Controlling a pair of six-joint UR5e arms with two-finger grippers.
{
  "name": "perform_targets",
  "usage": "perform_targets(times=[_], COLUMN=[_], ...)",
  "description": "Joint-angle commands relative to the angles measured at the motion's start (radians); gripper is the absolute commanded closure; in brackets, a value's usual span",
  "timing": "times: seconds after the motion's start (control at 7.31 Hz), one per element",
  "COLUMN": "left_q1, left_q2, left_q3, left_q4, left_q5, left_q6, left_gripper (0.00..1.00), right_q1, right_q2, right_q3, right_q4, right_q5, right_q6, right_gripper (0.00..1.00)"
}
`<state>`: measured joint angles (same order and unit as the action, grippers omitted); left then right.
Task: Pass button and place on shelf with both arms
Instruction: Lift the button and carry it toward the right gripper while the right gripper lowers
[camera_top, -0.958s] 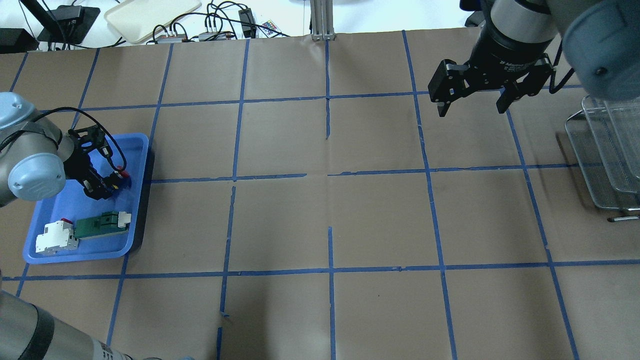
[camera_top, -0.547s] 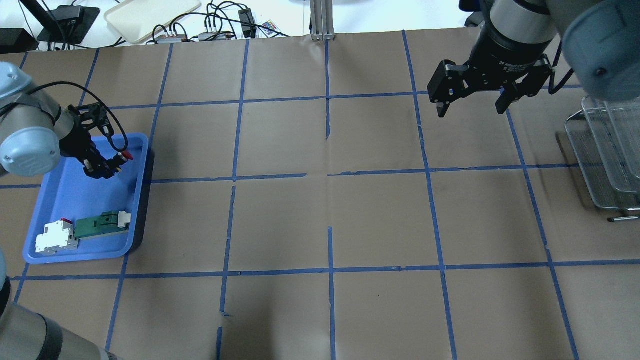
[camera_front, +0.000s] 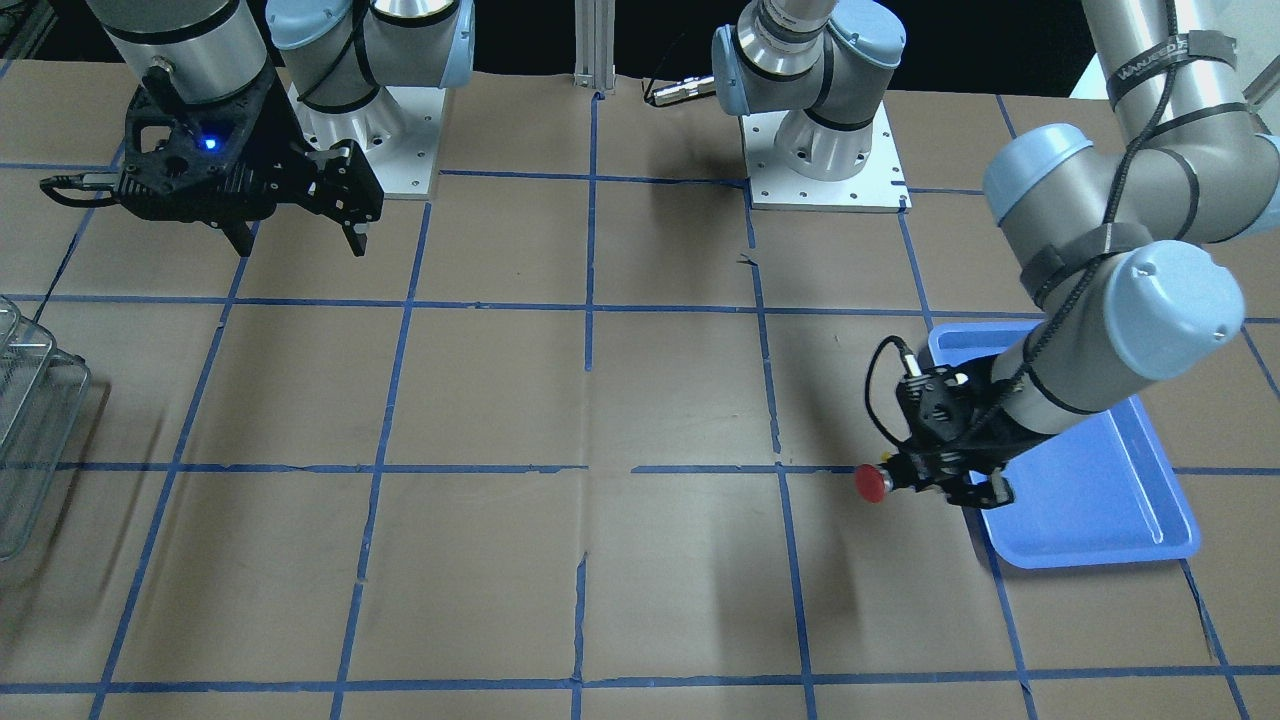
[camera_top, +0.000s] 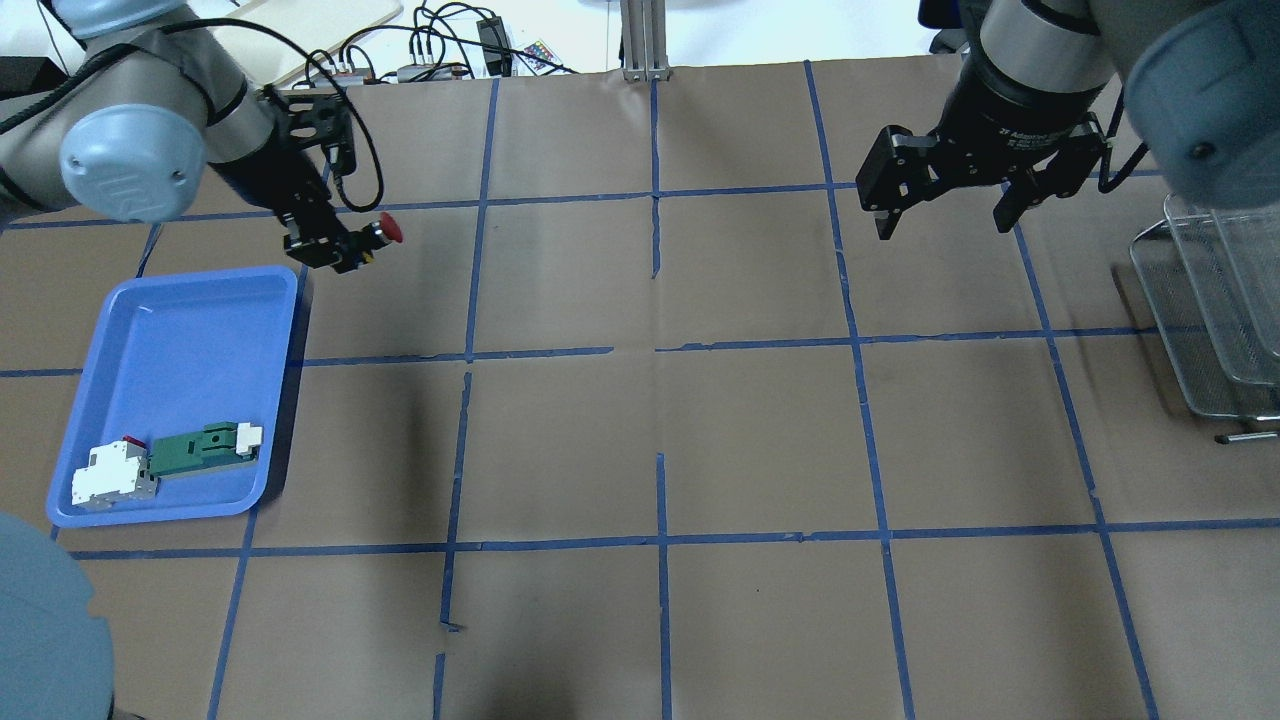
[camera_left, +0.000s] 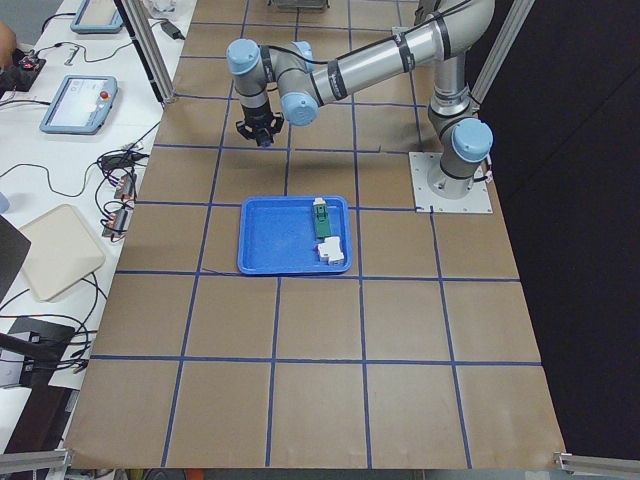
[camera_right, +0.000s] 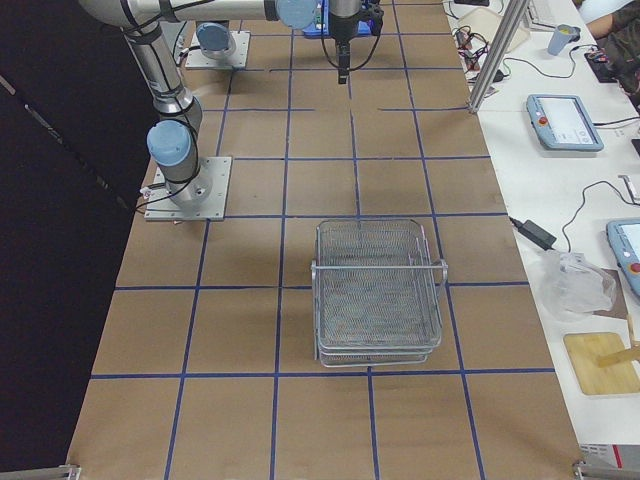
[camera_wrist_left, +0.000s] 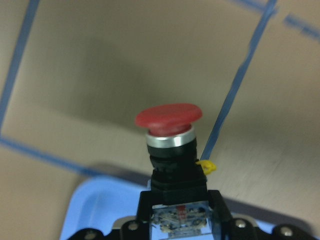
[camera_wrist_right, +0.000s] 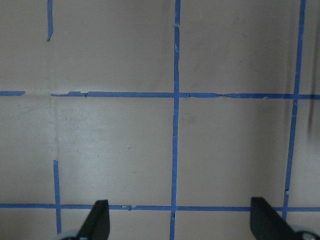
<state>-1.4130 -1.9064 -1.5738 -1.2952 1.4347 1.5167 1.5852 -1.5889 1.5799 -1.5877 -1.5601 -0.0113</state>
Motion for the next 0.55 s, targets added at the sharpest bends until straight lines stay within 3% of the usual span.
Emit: perform_targets(times=[0.0, 0.14, 0.41], left_q1=[-0.13, -0.179, -0.3], left_q2=[0.015, 0.027, 0.035], left_q3=[0.015, 0.027, 0.073], left_q4=[-0.003, 0.007, 0.033], left_q5=[-0.278, -0.366, -0.399], left_q6=[0.016, -0.001, -0.087], left_gripper=[1.0, 1.0, 1.0], right_q1=[0.002, 0.002, -0.007], right_q2=[-0.003, -0.002, -0.011], right_q3=[0.006, 0.006, -0.003], right_q4=[-0.003, -0.012, -0.014], right_q5=[0.002, 0.015, 0.043], right_q6=[-0.091, -0.183, -0.262], right_gripper=[0.0, 0.0, 0.0])
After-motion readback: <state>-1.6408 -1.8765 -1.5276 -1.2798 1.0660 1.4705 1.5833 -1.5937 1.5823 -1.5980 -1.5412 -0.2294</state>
